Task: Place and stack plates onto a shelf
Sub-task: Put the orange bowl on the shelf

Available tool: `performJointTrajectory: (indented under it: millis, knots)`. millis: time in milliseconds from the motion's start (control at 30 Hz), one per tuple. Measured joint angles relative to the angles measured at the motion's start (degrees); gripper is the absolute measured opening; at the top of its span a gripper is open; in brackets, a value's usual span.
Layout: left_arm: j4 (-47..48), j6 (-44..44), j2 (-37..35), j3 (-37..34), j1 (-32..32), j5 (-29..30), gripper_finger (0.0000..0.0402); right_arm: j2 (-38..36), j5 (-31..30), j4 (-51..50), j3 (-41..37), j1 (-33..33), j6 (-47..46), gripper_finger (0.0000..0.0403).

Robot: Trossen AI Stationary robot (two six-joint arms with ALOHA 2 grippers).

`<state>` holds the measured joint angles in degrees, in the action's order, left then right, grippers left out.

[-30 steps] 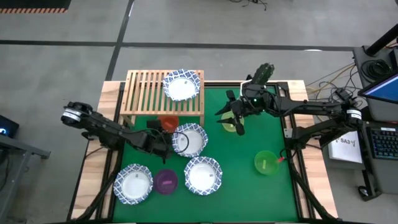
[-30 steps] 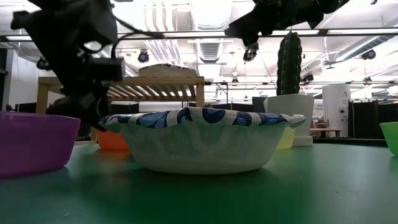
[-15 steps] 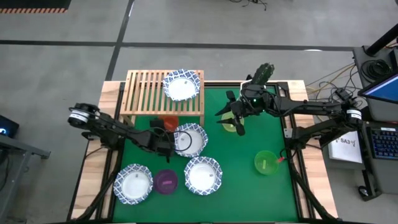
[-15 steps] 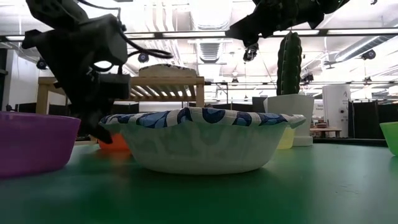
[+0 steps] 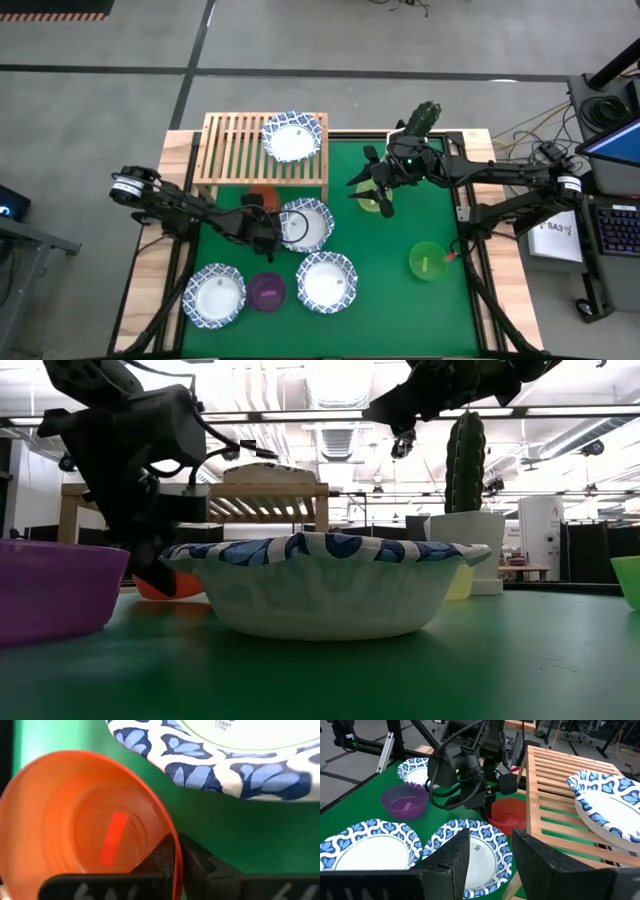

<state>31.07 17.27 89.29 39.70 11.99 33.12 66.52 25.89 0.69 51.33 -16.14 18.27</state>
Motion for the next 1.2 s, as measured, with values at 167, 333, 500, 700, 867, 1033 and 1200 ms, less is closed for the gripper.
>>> performJointTrajectory:
  millis: [167, 333, 500, 700, 867, 1033, 1200]
  knots:
    - [3.72, 0.98, -2.23, 2.46, 0.78, -2.69, 0.0, 0.0, 0.0, -0.04, 0.0, 0.0, -0.03, 0.0137]
    - [13.65, 2.4, -3.73, 8.21, 3.46, -2.8, 0.0, 0.0, -0.02, -0.07, 0.0, 0.0, -0.06, 0.0137]
    - [22.85, 5.17, -4.27, 15.83, 7.19, -4.57, 0.0, 0.02, -0.02, -0.26, 0.0, -0.01, -0.06, 0.0137]
    - [29.01, 5.96, -4.36, 27.26, 11.19, -8.29, 0.0, 0.02, -0.02, -0.28, 0.0, -0.02, 0.7, 0.0137]
    - [37.58, 5.85, -4.45, 37.23, 15.23, -8.28, 0.0, 0.02, -0.02, -0.42, 0.0, 0.0, 0.03, 0.0137]
    - [47.09, 6.2, -5.91, 44.95, 17.12, -3.4, 0.0, 0.02, 0.0, -0.44, 0.0, 0.0, 0.01, 0.0137]
    - [54.27, 6.15, -9.84, 48.13, 16.6, 1.92, 0.0, 0.02, 0.0, -0.44, 0.0, 0.0, 0.36, 0.0137]
